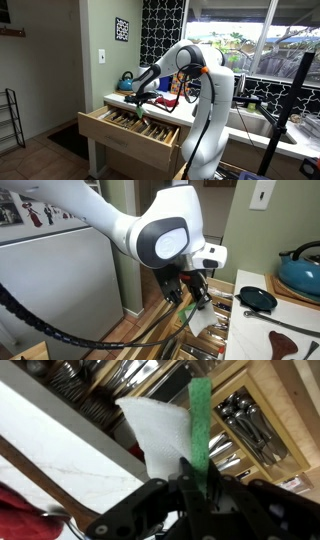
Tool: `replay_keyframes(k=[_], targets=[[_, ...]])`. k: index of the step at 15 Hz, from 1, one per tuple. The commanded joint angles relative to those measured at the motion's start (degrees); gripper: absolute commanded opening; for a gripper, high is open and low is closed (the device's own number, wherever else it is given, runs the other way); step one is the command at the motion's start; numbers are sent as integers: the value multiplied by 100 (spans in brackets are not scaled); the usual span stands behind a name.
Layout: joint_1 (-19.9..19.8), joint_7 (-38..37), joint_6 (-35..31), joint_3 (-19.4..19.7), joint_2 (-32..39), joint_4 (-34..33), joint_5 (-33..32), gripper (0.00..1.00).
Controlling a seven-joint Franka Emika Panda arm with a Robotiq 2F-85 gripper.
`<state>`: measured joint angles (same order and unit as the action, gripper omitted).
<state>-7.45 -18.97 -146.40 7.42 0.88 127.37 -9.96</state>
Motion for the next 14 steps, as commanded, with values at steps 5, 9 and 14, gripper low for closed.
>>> replay_keyframes(k=[5,9,14], targets=[[-125,272,-96,103,293,73,1772,4],[-214,-659,-182,341,783,-186,1603,4],[-213,-829,-155,481,1357,-577,1751,4]])
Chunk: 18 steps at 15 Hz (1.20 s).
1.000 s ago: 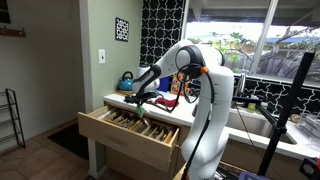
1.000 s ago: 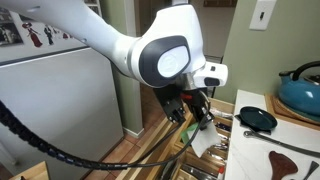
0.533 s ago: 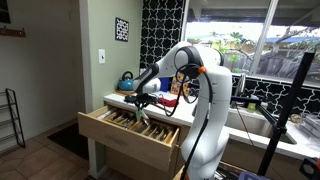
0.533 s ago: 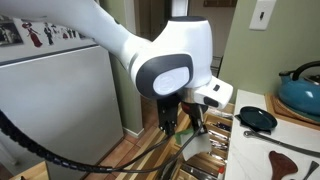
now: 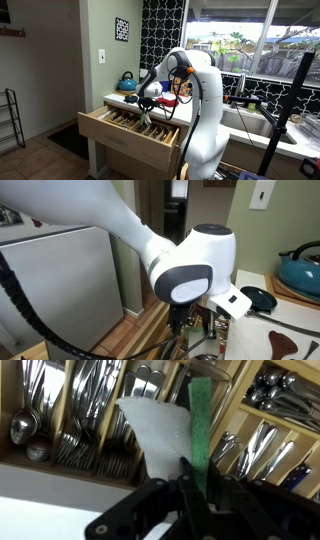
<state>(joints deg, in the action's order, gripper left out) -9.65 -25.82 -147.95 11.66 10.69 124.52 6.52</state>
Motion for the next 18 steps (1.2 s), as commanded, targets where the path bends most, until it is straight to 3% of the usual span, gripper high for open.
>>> replay_keyframes(k=[1,8,9,10,11,14,16,18], targets=[[2,-155,57,64,464,-379,142,4],[108,-142,167,-27,913,-845,296,5],[174,-247,208,28,983,-910,167,11],[228,-330,263,79,1065,-986,69,42],[258,-378,323,100,1131,-1047,34,43],[310,-448,411,130,1272,-1189,25,59],[338,-475,432,158,1351,-1270,17,60],[359,-494,433,190,1416,-1331,9,35]])
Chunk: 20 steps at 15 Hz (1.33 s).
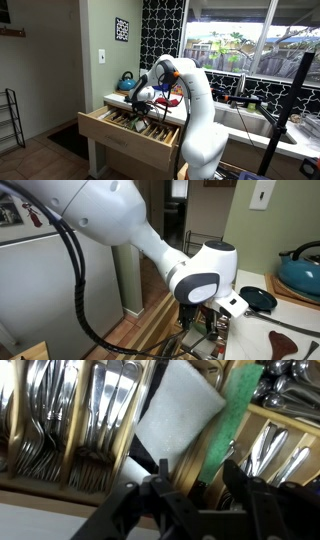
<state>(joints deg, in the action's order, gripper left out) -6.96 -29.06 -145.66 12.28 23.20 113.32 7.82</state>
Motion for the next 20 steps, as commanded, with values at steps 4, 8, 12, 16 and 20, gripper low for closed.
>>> replay_keyframes(k=[4,8,12,16,20], targets=[[88,-131,171,157,179,-263,-99,57],[6,91,159,3,223,-347,79,73],[-35,205,272,-105,371,-442,164,50],[-34,200,297,-96,426,-473,147,26],[-152,497,175,-299,236,-380,477,0]])
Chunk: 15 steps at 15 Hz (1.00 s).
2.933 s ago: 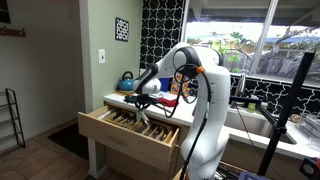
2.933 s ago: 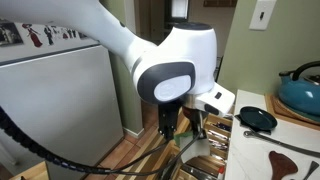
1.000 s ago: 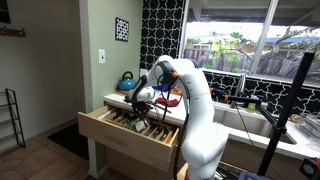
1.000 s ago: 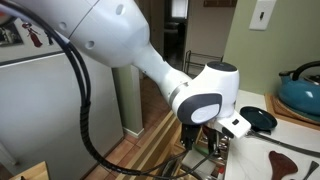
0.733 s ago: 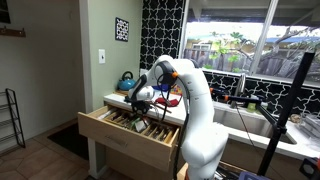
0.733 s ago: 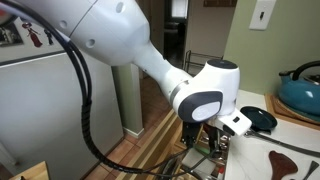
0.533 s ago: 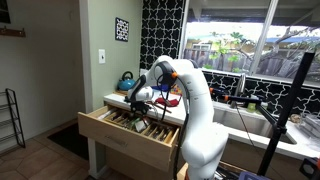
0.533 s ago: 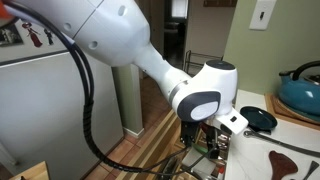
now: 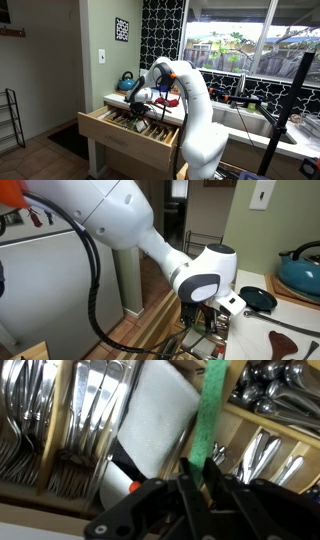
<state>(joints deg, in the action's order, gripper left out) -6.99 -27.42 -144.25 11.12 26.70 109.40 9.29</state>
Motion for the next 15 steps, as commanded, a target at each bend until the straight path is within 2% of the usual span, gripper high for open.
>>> replay_keyframes(k=[1,2,6,9,10,12,13,14,15], targets=[[-95,274,41,-144,-205,56,304,0],[-125,353,50,-194,-303,96,396,4],[27,-27,210,35,-728,186,133,3],[257,-719,843,439,-909,138,-679,3],[381,-1157,1036,621,-909,107,-1149,3],[467,-1634,1421,728,-920,80,-1857,3],[195,-1158,1147,467,-865,-6,-1362,3],[200,-1238,1189,478,-871,-7,-1449,11],[197,-1228,1187,467,-870,-12,-1442,11]])
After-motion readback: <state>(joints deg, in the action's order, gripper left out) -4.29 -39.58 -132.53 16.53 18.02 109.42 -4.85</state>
